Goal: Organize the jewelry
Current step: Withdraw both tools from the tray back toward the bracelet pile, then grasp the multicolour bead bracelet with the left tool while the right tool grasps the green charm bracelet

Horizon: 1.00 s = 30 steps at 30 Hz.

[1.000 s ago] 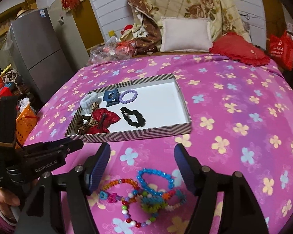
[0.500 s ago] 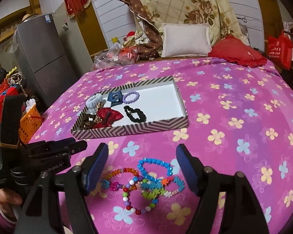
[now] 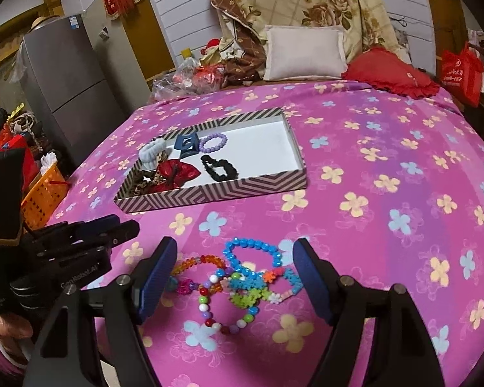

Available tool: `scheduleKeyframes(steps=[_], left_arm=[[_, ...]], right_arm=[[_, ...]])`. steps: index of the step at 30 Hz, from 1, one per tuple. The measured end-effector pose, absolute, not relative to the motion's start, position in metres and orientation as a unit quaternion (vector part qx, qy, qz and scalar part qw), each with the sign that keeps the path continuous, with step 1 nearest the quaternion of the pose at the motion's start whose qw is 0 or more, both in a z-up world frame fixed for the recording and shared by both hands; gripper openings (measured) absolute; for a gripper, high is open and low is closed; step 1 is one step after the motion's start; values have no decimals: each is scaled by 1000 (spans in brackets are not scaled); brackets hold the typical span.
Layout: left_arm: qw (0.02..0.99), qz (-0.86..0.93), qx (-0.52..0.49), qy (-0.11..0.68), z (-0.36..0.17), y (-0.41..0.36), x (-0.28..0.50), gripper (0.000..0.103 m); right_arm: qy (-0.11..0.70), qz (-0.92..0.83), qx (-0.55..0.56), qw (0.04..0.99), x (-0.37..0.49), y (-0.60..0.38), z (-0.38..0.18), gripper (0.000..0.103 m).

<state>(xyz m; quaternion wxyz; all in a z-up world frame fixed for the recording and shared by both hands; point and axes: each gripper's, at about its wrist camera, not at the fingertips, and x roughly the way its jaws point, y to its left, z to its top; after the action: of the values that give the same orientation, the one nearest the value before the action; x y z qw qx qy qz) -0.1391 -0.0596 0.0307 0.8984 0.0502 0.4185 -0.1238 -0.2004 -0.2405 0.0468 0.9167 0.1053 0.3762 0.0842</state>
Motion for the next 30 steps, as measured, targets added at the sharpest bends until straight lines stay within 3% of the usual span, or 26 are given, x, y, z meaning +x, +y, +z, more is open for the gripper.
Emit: scheduleKeyframes(steps=[8,14,20,30], left_arm=[[891,-142,37,429,26,-58,-140,36],[877,-153,16,455,13,-51,-136,36],[866,-152,-6,476,3,-41,-131,36],[862,-161,-7,480,1,-40,-130,36]], right_arm=[[402,57,81,910,-207,-253,35,77],[420,57,62,904,-213,-257,20,57],[426,64,56,901,-205,-254,14,47],[437,98,24,894,-204,-232,5,46]])
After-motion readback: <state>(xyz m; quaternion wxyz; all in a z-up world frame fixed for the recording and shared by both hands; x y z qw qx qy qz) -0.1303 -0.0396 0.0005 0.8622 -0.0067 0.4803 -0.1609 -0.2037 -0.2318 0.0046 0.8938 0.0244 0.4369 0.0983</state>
